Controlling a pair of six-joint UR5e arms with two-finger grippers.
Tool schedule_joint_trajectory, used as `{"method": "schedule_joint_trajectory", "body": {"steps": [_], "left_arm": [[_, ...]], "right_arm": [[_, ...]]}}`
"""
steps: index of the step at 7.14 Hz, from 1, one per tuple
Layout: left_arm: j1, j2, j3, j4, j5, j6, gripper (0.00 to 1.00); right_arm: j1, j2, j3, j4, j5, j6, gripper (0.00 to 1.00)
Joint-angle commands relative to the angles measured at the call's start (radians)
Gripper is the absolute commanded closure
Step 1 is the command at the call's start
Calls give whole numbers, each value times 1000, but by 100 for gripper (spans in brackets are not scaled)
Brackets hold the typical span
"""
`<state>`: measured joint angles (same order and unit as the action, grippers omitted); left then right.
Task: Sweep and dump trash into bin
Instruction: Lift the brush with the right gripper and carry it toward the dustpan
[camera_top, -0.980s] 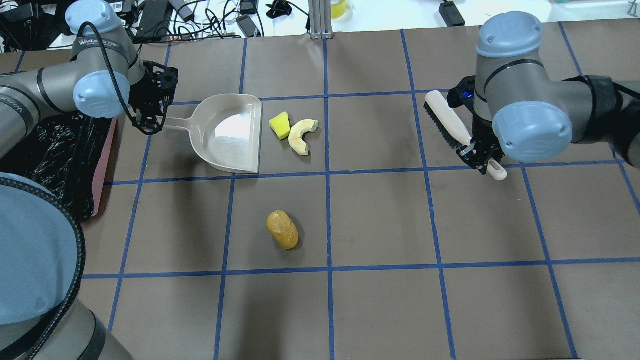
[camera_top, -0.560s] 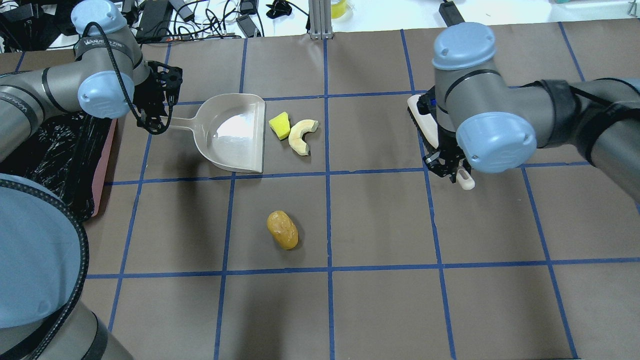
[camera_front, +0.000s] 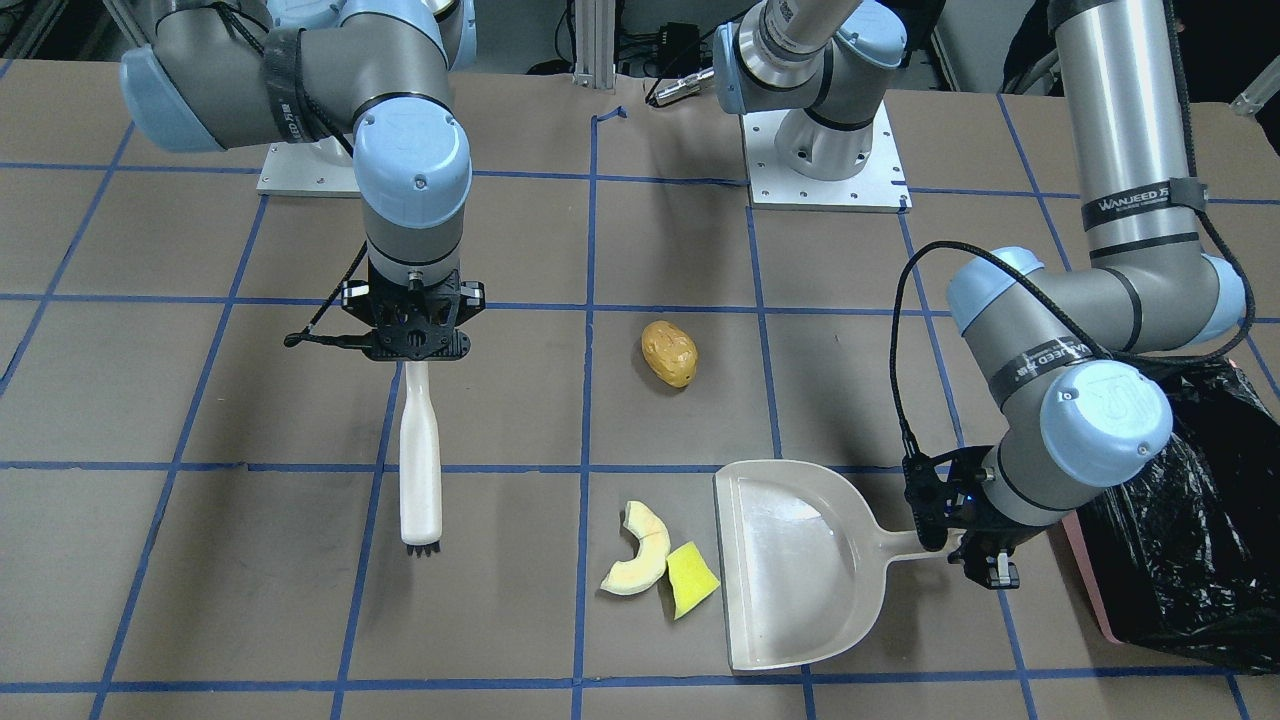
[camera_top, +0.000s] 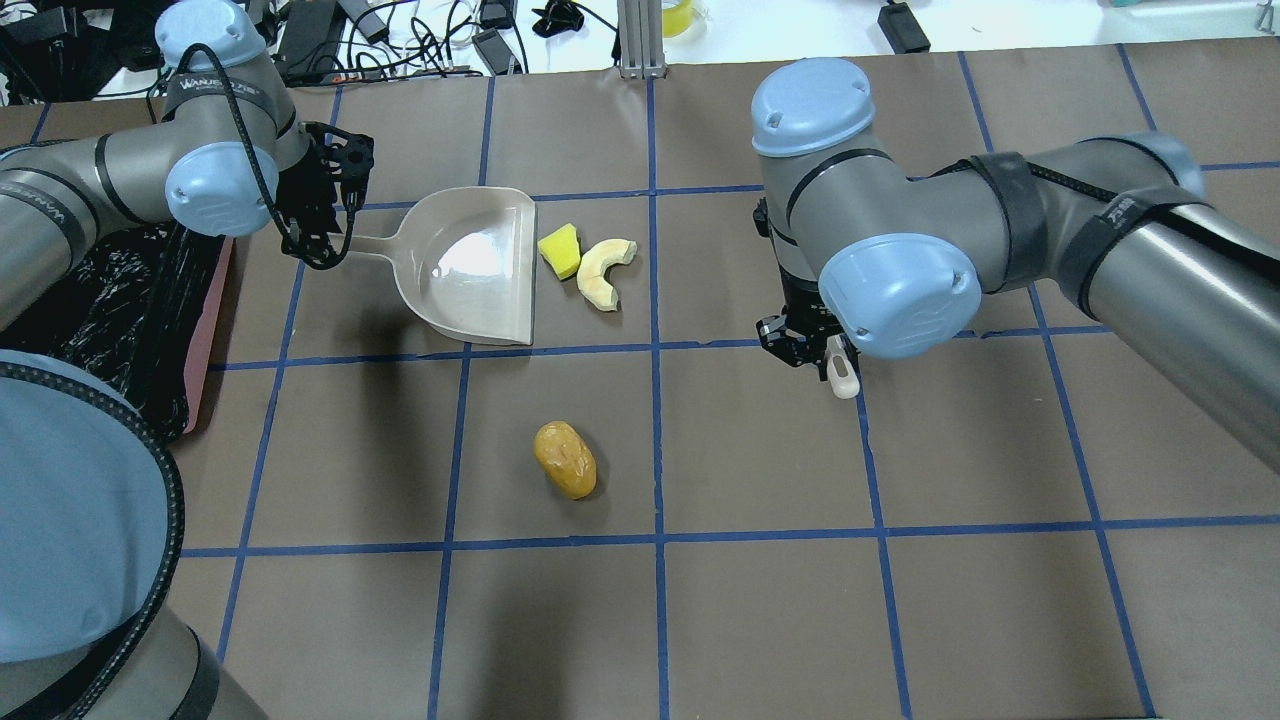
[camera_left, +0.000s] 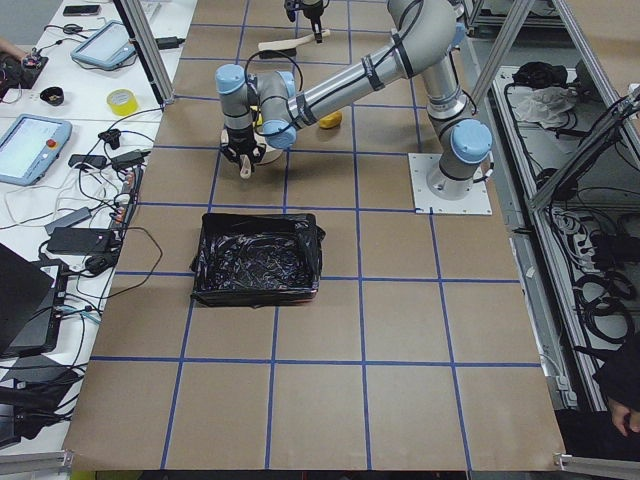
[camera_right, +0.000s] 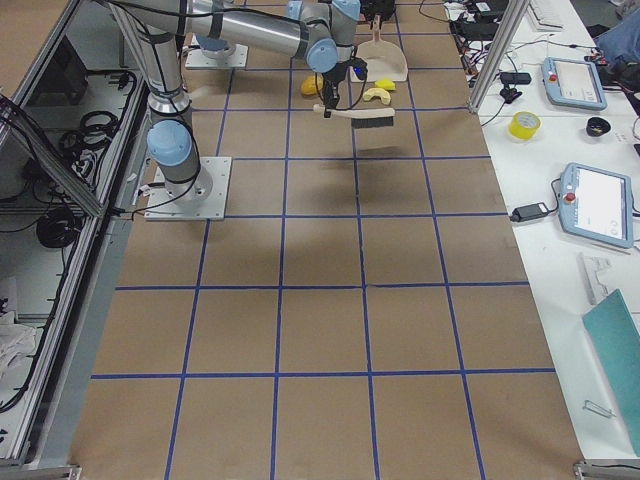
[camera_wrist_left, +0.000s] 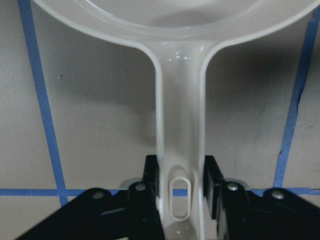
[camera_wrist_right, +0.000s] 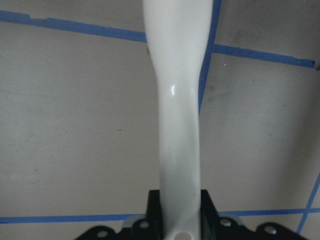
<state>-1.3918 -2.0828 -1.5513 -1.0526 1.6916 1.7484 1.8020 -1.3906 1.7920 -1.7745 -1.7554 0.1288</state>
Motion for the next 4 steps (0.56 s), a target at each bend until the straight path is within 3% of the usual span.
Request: {"method": "schedule_joint_trajectory", "body": {"steps": [1,4], "left_arm": [[-1,0,-1,-1,0,-1,100],[-1,1,-1,-3,0,0,100]], "right_arm": [[10,2,0,1,28,46,87],[46,19,-11,-6,27,63,87]]}}
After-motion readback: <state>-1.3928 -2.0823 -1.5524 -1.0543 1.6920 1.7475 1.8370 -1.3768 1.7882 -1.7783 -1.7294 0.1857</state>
